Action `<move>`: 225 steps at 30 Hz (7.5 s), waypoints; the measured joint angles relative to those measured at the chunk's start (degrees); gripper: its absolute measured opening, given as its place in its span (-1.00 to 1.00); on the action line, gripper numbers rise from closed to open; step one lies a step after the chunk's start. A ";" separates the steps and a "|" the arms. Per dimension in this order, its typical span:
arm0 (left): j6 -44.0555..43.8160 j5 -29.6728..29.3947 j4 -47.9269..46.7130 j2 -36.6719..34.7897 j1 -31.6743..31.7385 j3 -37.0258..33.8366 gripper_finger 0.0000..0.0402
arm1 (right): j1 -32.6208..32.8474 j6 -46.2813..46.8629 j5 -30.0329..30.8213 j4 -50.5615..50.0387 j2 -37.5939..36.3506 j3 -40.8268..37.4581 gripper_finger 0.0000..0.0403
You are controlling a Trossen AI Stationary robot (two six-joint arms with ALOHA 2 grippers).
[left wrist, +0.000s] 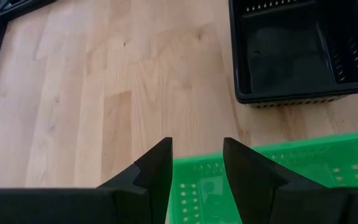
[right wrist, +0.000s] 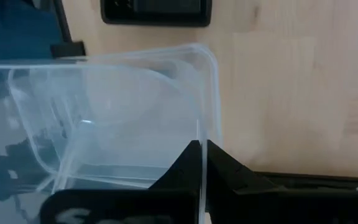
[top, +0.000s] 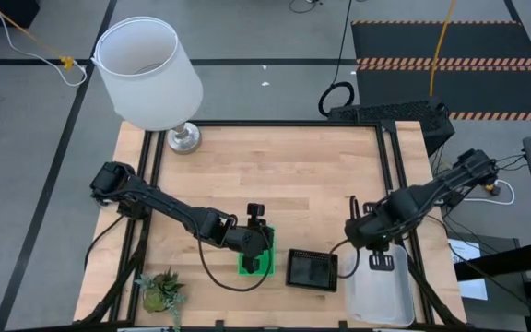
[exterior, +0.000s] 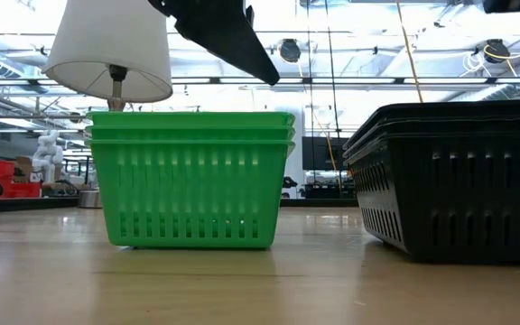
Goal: Stack baskets by color
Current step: Stack the top transparent bin on top of the bottom stacked transparent bins, then adjust the stacked black bins, then return to Home Position
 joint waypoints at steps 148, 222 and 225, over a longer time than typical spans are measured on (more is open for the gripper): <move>4.11 1.95 5.04 0.00 1.09 0.00 -0.28 | -2.23 -5.01 3.70 42.88 13.88 -17.45 -0.86; 4.78 -3.90 36.25 -63.19 3.32 -60.55 -0.93 | -13.26 -45.03 26.09 93.15 -46.22 -72.21 -0.86; 5.21 -0.89 39.34 -63.19 4.09 -62.42 -0.94 | -13.28 -45.07 26.05 93.36 -48.48 -73.62 -0.86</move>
